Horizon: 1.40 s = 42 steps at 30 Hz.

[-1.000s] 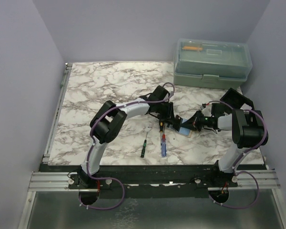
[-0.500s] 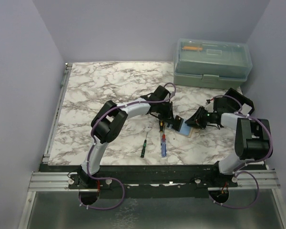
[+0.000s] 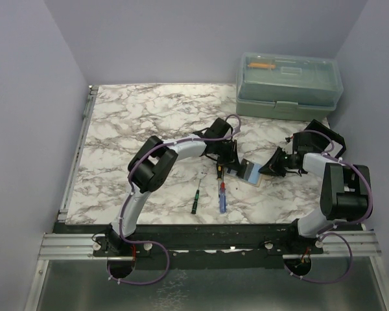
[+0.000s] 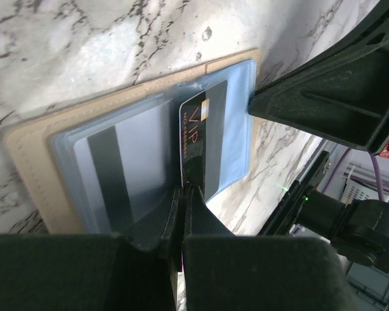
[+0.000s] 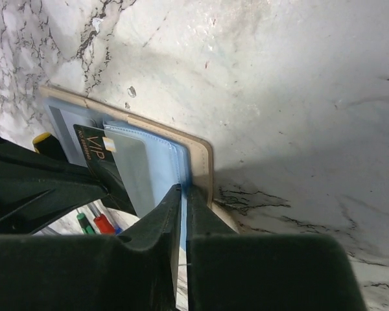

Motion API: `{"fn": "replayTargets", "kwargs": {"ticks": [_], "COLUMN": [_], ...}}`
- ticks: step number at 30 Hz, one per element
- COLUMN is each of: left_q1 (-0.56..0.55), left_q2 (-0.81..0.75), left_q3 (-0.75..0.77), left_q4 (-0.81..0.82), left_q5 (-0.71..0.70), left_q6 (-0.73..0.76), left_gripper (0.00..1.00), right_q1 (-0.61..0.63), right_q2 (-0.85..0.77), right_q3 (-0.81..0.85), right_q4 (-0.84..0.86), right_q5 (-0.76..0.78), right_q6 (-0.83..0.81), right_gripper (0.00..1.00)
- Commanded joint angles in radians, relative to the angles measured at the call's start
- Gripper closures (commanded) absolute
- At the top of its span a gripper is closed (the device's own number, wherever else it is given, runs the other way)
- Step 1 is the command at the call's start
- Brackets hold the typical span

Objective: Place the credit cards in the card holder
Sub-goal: Insert the credit card into the card holder.

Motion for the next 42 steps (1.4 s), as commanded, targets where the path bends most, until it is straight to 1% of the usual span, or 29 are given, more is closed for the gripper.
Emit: {"fn": "replayTargets", "kwargs": {"ticks": [1, 7, 8, 12, 14, 16, 20, 25, 28, 31, 34, 38, 40, 42], "left_q1": [-0.025, -0.068, -0.071, -0.069, -0.069, -0.069, -0.078, -0.129, -0.152, -0.140, -0.106, -0.062, -0.040, -0.018], "left_q2": [0.066, 0.071, 0.064, 0.023, -0.003, -0.026, -0.034, 0.028, 0.035, 0.014, -0.015, -0.069, -0.099, -0.135], "left_q3": [0.017, 0.031, 0.030, 0.022, 0.016, 0.006, 0.008, 0.072, 0.099, 0.097, 0.079, 0.054, 0.043, 0.021], "left_q4": [-0.007, 0.004, 0.002, -0.040, -0.065, -0.078, -0.089, -0.093, -0.092, -0.095, -0.112, -0.141, -0.155, -0.166], "left_q5": [0.032, 0.029, 0.024, -0.036, -0.069, -0.108, -0.153, -0.086, -0.071, -0.075, -0.061, -0.044, -0.030, -0.016], "left_q6": [-0.009, -0.034, -0.036, -0.014, 0.005, 0.020, 0.039, 0.007, -0.008, 0.008, 0.027, 0.058, 0.068, 0.077], "left_gripper": [1.00, 1.00, 0.98, 0.71, 0.65, 0.63, 0.63, 0.65, 0.61, 0.53, 0.45, 0.38, 0.35, 0.32], "right_q1": [0.005, 0.005, 0.005, 0.005, 0.005, 0.005, 0.004, 0.005, 0.005, 0.005, 0.004, 0.005, 0.005, 0.005], "right_q2": [0.048, 0.062, 0.064, 0.067, 0.065, 0.067, 0.071, 0.058, 0.053, 0.035, 0.005, -0.047, -0.065, -0.075], "right_q3": [-0.030, -0.029, -0.030, -0.030, -0.030, -0.029, -0.030, -0.036, -0.037, -0.035, -0.022, 0.005, 0.018, 0.026], "right_q4": [0.017, 0.029, 0.029, 0.023, 0.023, 0.023, 0.023, 0.022, 0.014, 0.000, -0.031, -0.082, -0.100, -0.111], "right_q5": [0.018, 0.017, 0.020, 0.030, 0.027, 0.026, 0.020, 0.021, 0.027, 0.048, 0.080, 0.103, 0.103, 0.090], "right_q6": [-0.020, -0.029, -0.030, -0.039, -0.041, -0.042, -0.042, -0.036, -0.032, -0.025, -0.030, -0.050, -0.065, -0.081], "right_gripper": [0.93, 0.95, 0.95, 0.96, 0.96, 0.96, 0.96, 0.97, 0.97, 0.96, 0.88, 0.73, 0.68, 0.67]}}
